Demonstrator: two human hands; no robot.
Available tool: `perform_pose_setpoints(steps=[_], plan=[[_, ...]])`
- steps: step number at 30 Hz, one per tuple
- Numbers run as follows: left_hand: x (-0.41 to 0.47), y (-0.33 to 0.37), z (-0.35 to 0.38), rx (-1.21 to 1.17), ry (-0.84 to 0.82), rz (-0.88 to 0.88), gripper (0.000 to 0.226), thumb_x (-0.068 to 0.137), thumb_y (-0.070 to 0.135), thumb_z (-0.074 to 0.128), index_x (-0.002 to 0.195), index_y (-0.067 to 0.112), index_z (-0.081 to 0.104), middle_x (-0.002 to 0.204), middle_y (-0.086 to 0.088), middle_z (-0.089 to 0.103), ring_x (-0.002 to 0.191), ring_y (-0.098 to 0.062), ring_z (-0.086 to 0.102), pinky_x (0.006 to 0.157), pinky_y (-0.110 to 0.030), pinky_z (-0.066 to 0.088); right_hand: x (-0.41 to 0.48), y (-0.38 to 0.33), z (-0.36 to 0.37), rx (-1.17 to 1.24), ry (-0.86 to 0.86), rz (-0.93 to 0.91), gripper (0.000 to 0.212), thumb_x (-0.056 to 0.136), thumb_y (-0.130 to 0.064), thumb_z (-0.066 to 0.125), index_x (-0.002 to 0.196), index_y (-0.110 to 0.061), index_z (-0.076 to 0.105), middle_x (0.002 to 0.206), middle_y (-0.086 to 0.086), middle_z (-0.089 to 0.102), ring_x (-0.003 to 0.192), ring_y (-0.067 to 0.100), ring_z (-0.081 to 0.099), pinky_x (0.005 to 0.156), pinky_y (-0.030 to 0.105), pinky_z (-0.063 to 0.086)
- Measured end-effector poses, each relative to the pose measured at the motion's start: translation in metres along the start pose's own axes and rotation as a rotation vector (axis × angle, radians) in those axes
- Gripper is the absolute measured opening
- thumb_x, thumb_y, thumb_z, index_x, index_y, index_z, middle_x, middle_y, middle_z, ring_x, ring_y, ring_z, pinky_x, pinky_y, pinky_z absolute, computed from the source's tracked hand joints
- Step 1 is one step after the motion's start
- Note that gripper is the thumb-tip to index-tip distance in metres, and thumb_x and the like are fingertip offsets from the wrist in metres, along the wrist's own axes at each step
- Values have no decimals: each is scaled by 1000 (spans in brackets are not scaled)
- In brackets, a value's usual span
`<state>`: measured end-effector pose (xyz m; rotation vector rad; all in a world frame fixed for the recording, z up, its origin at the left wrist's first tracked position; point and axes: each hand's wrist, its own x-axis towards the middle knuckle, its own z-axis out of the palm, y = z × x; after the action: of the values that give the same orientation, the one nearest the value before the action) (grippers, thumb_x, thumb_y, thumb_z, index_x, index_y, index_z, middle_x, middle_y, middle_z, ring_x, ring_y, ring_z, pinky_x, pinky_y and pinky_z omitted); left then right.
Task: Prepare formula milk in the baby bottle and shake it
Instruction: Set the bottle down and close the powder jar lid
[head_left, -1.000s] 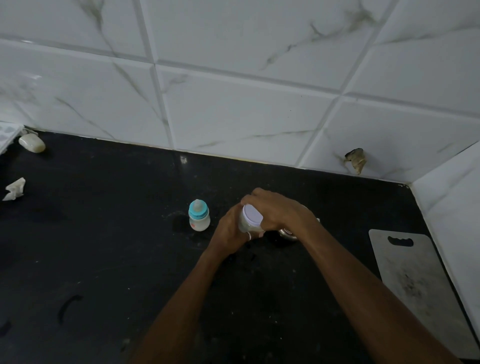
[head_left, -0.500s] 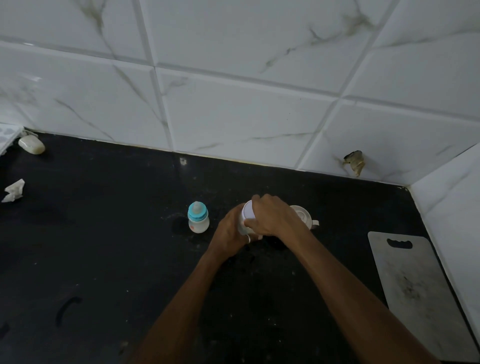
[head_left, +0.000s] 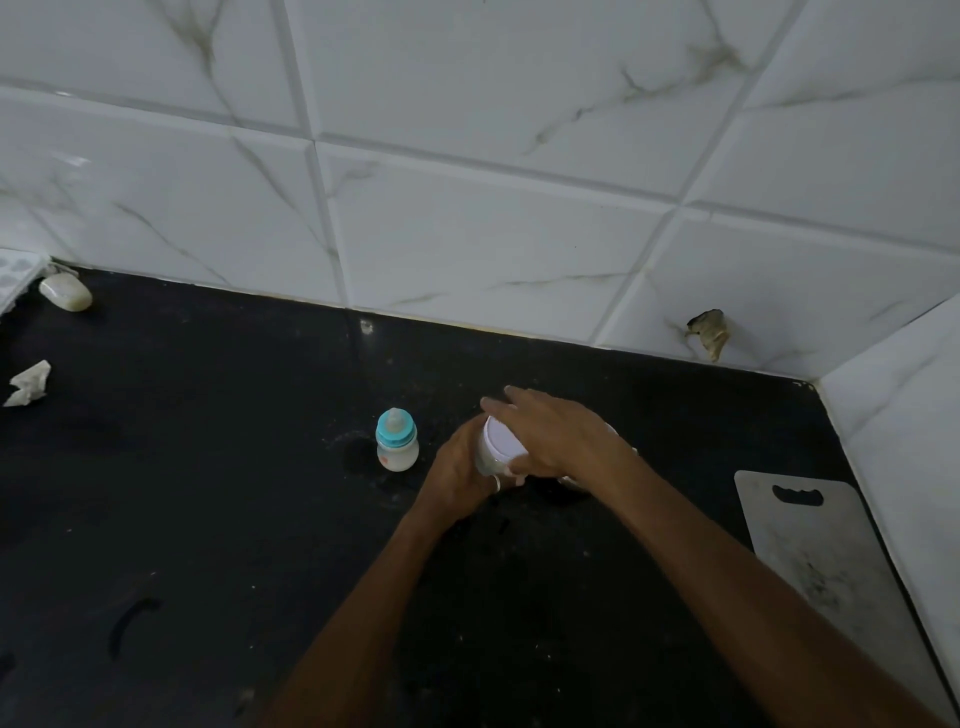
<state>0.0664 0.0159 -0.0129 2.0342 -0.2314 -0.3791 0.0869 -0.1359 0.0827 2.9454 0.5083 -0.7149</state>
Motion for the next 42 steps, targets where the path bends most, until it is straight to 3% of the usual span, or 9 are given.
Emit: perform_pose_setpoints(steps=[3,7,11,14,17,22,28,39,42], plan=[[0,-4,2,11,1,-4,66,72,34,88,128,21,56,118,6,67,107,-9,64,90,-18,51,0,4,-3,-22,-101,-93,90,89,-21,77,160,-34,23,171,6,16,154,33,22,118,52,35],[1,-5,3,-6,8,3,73,72,29,88,135,20,53,126,4,64,114,-12,62,95,-22,50,-1,1,1,-20,-12,-61,76,90,-29,73,155,-27,34,155,12,42,132,35,51,104,48,48],[1,-9,4,22,36,22,84,73,13,84,146,21,44,139,-2,58,122,-12,54,93,-2,37,0,-9,7,-43,93,63,65,95,-47,61,149,-16,42,137,16,56,115,32,62,91,40,52],[1,-6,3,47,33,25,81,77,3,79,148,18,42,142,-6,56,128,-19,54,105,-22,43,1,-19,11,-31,189,113,55,96,-45,60,139,-11,52,125,15,64,107,29,65,79,35,48],[5,-1,3,133,-84,-49,70,88,6,72,150,10,39,150,-10,48,136,-21,47,114,-35,37,3,-26,15,-38,220,149,52,96,-40,61,136,-8,54,123,15,66,107,28,65,84,36,51],[4,0,3,118,-109,-63,74,91,12,72,153,11,33,155,-9,41,143,-20,39,119,-35,29,1,-22,18,-35,218,152,66,97,-51,58,147,-11,43,132,18,60,113,32,62,86,40,51],[-1,-1,3,17,-37,-7,84,81,16,82,151,17,37,153,-6,45,141,-17,41,118,-34,32,-4,8,19,-169,154,-15,83,97,-65,46,162,-32,7,167,17,17,146,39,31,106,53,44],[7,-14,11,72,-45,-84,79,86,19,77,152,19,34,147,5,42,134,-5,39,107,-13,24,5,9,46,-61,204,-10,71,101,-63,35,158,-25,20,144,20,44,120,32,52,91,45,51],[8,-12,11,104,-71,-63,73,90,17,73,152,15,35,154,-2,41,141,-14,39,115,-23,27,8,4,45,-132,249,19,71,100,-66,32,156,-23,25,134,22,53,109,32,58,83,43,51]])
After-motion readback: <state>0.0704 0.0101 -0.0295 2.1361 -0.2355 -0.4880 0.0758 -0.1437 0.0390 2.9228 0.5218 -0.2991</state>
